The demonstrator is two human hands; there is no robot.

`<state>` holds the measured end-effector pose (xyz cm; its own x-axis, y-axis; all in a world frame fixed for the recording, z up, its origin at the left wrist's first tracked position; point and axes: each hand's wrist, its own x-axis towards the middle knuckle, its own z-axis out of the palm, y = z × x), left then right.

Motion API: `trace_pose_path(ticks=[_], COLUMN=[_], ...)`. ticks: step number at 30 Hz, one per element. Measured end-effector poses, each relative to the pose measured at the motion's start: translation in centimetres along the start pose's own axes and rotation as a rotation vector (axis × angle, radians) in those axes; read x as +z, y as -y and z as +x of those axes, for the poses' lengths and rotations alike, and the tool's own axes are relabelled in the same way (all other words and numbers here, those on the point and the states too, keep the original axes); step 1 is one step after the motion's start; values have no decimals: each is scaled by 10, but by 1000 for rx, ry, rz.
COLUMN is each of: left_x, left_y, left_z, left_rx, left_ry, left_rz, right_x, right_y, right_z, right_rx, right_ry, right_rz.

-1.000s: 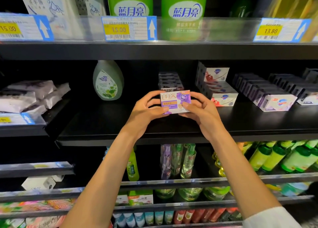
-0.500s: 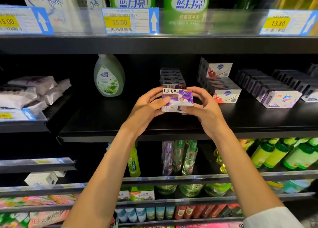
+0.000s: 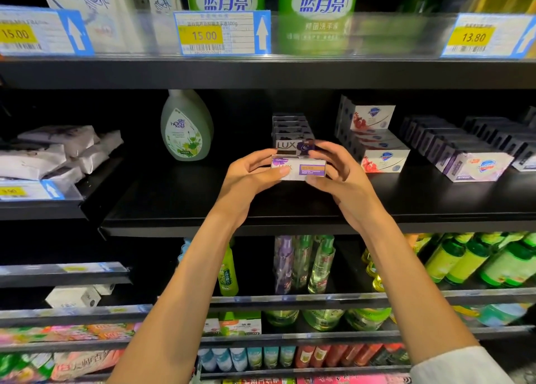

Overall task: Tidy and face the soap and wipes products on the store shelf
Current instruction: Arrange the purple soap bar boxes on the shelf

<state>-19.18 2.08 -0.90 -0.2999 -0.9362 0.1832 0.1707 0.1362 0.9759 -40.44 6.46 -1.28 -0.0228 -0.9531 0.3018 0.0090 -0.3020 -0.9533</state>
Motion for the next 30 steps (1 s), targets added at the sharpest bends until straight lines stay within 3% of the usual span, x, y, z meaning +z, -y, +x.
trace_pose_path(ticks=[6,13,17,26,30], left_x=[2,0,-2,4,3], left_y=[0,1,1,-1,1], left_z=[0,-3,-3,-4,-4], left_rx=[-35,90,134,66,59], left_ry=[53,112,61,1,69], left_rz=[-4,104,125,108,119], right_x=[-3,-5,-4,-3,-7], right_y=[-2,-3,0,2,3], right_z=[-2,-2,-2,0,0], right_rx=[-53,-1,44,84,99], right_ry=[-42,-59,-50,-39,-74], right_rz=[-89,11,33,74,125])
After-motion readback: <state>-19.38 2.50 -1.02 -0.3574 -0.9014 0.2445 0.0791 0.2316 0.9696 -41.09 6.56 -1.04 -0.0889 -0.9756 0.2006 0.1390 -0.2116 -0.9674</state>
